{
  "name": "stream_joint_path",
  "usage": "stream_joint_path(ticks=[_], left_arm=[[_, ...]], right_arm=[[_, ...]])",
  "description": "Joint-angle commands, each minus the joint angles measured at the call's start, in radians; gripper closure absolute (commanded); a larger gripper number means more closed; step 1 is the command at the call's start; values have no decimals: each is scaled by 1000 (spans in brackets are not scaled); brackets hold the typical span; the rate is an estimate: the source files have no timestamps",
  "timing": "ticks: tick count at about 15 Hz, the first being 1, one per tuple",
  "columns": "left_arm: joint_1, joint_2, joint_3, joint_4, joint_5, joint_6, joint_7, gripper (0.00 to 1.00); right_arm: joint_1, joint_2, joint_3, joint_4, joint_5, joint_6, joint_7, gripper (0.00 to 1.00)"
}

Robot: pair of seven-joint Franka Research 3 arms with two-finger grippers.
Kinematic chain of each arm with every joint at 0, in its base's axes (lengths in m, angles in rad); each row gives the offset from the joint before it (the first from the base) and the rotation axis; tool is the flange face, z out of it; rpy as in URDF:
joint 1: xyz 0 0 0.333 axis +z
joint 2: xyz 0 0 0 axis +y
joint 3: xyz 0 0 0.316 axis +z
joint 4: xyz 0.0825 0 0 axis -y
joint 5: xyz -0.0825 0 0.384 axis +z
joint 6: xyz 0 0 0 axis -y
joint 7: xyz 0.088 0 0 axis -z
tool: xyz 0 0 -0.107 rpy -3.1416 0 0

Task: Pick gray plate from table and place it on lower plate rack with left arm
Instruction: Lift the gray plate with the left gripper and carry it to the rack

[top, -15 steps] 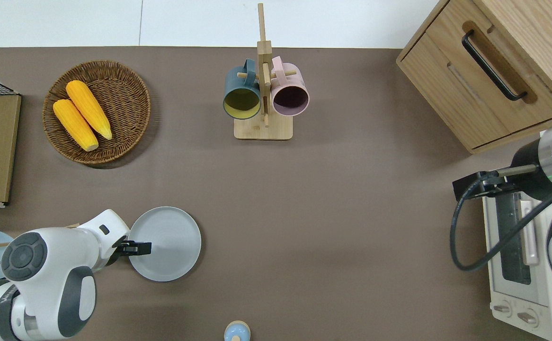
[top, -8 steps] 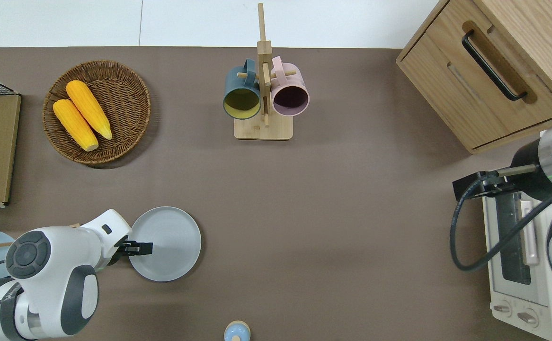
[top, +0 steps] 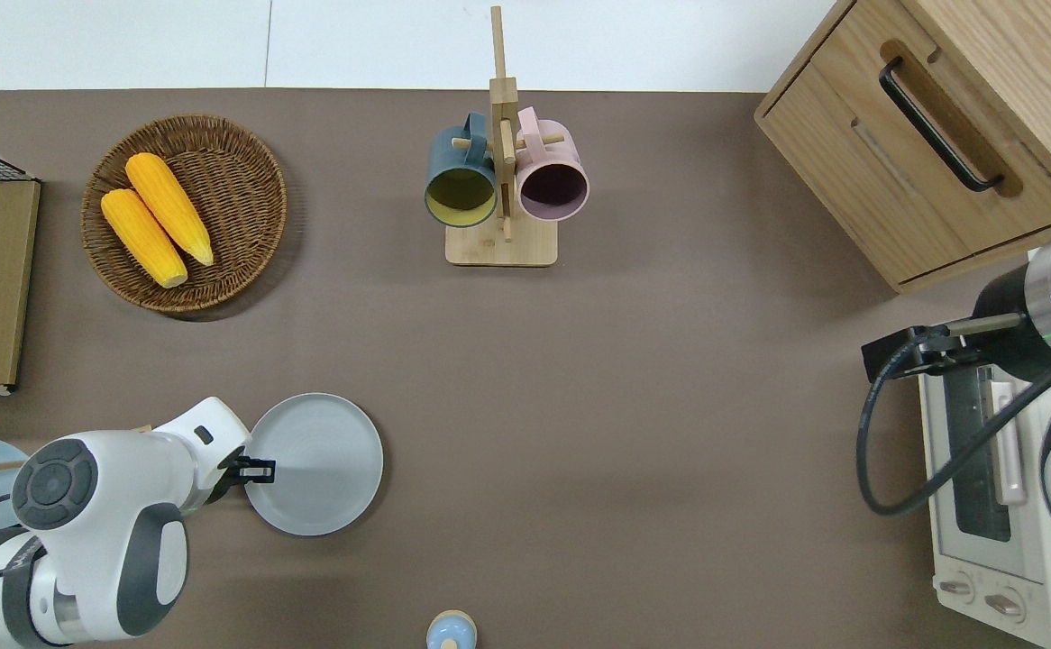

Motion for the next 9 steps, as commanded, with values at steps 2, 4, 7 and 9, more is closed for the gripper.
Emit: stream_joint_path(ticks=[2, 4, 7, 9], left_arm=[[-16, 8, 4, -12, -13, 29, -9, 1000], [-15, 8, 4, -10, -13, 29, -9, 1000], [-15, 5, 4, -7, -13, 26, -7, 1000], [-9, -9, 6, -2, -13, 13, -1, 1000]], right_arm=[[-25, -2, 20, 8, -6, -12, 12, 17], [-25, -2, 20, 8, -6, -12, 12, 17], [-25, -2, 22, 8, -6, -12, 12, 17], [-25, -2, 22, 8, -6, -12, 12, 17]])
